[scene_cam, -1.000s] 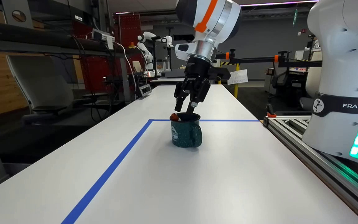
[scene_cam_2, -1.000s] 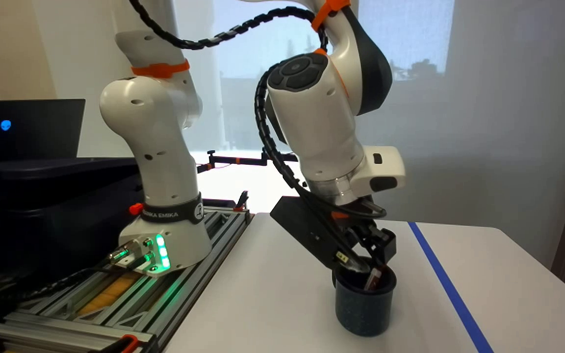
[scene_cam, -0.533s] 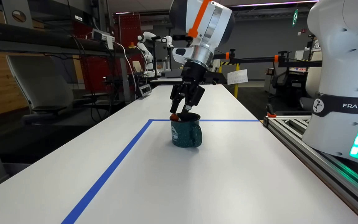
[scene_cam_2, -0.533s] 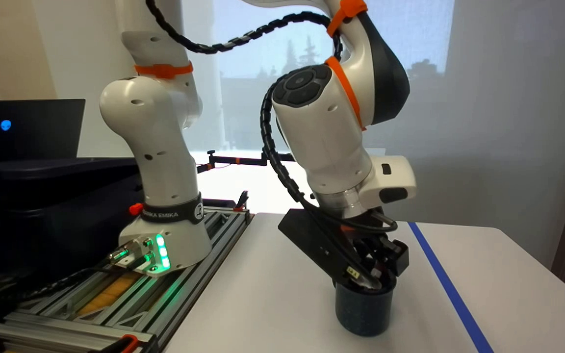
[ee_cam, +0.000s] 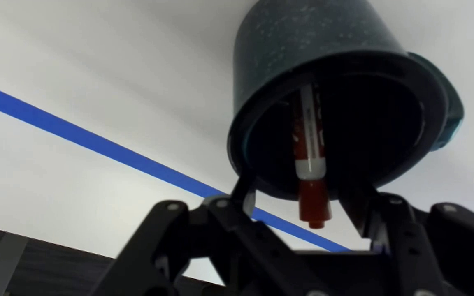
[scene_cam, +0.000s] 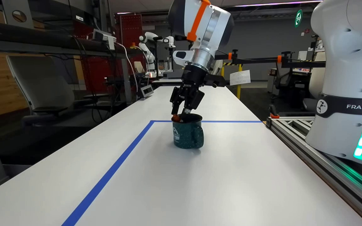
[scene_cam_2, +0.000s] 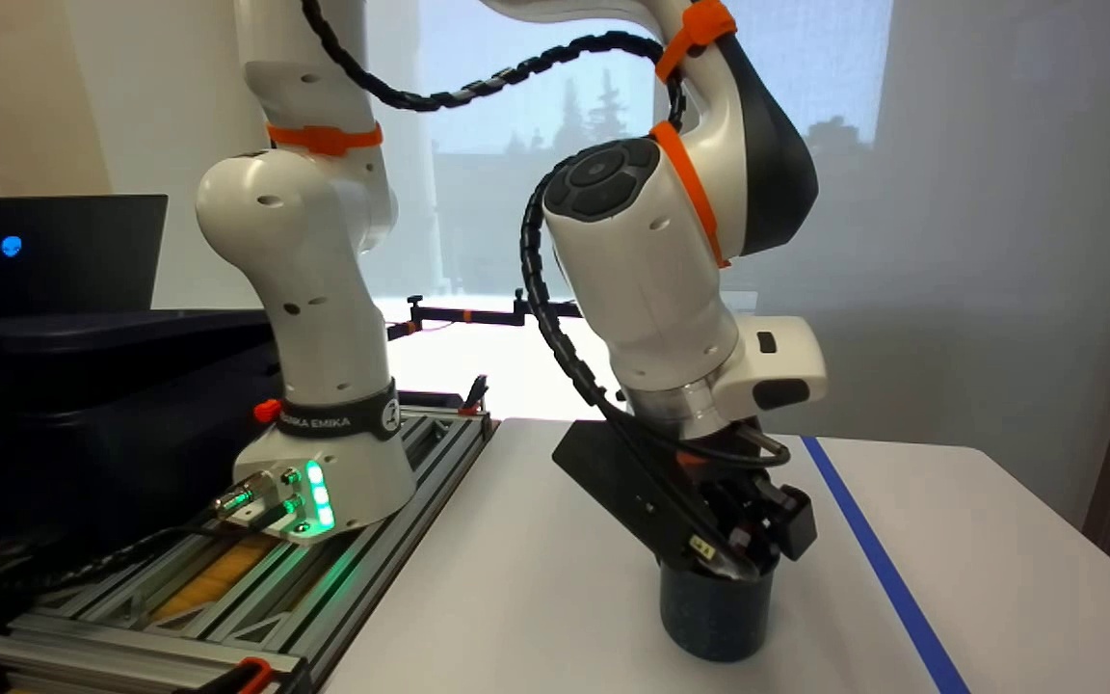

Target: Remove the orange marker from the cup and put it on the table

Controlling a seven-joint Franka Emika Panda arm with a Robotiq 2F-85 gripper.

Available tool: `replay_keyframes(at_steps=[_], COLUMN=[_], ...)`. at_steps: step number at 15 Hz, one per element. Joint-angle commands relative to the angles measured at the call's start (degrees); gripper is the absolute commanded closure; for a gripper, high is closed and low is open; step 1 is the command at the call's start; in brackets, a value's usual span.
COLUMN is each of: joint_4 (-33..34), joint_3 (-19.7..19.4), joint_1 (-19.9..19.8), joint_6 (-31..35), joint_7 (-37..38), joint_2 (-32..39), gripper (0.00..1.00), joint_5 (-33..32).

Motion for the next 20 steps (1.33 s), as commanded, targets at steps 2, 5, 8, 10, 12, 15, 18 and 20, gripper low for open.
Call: replay_keyframes(at_steps=[2, 5, 8, 10, 12, 15, 18, 20], joint_4=[-0.28, -1.17, -1.8, -2.13, -2.43, -2.56, -3.15, -3.6], joint_3=[0.78, 0.78, 0.53, 0.45, 0.38, 0.32, 0.35, 0.33], joint_1=[0.55, 0.45, 0.25, 0.18, 0.14, 0.05, 0.02, -0.03], joint_6=[1.49, 1.8, 2.17, 2.46, 2.62, 3.06, 3.04, 2.89], joint_7=[-1.31, 0.03, 0.95, 1.0, 1.0, 1.19, 1.24, 1.19], joint_2=[0.08, -1.1, -1.85, -2.16, -2.58, -3.22, -3.67, -3.88], gripper=[0.39, 0.38, 0.38, 0.42, 0.65, 0.84, 0.84, 0.82], joint_5=[1.78, 0.15, -1.06, -1.27, -1.43, -1.7, -1.89, -2.02])
